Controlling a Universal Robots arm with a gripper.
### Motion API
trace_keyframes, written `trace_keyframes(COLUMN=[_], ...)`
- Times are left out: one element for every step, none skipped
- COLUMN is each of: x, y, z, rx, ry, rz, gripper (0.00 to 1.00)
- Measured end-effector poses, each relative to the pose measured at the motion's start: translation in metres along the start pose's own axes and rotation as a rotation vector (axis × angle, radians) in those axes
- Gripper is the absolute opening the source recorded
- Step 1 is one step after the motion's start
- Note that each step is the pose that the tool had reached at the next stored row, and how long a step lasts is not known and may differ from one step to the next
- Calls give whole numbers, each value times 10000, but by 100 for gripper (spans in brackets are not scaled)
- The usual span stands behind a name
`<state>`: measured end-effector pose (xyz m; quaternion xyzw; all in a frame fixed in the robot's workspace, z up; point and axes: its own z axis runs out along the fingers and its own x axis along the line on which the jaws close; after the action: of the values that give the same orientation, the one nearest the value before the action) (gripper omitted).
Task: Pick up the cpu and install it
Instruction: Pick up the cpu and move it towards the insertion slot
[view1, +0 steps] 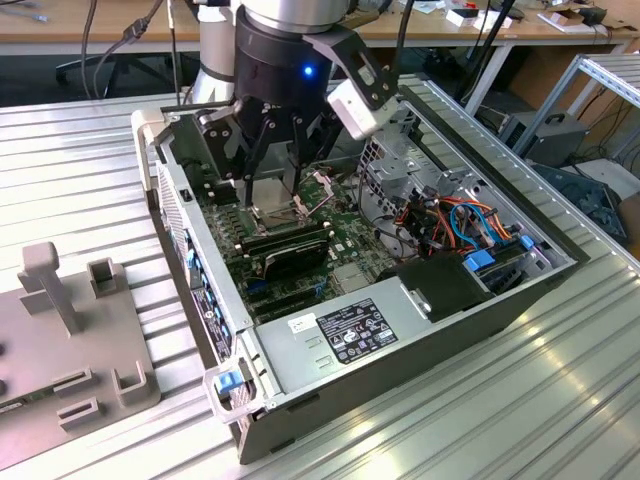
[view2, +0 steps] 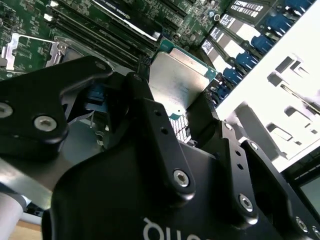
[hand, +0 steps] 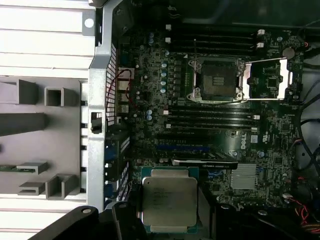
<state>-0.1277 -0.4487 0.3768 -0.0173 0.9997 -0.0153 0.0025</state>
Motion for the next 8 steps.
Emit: trace_keyframes(x=[-29,-48,-70,-107,-158,-225,-257,-285], y=[-1,-2,-2,-4,-6,-8,-9,-10], z=[0,0,0,0,1,1,1,1], rx=[1,0,0,1,0,0,0,1], ry=[1,0,1,0,0,0,1,1], rz=[0,0,-1,-2,0,0,-1,-2], gripper=[55,55,55,55,55,55,55,55])
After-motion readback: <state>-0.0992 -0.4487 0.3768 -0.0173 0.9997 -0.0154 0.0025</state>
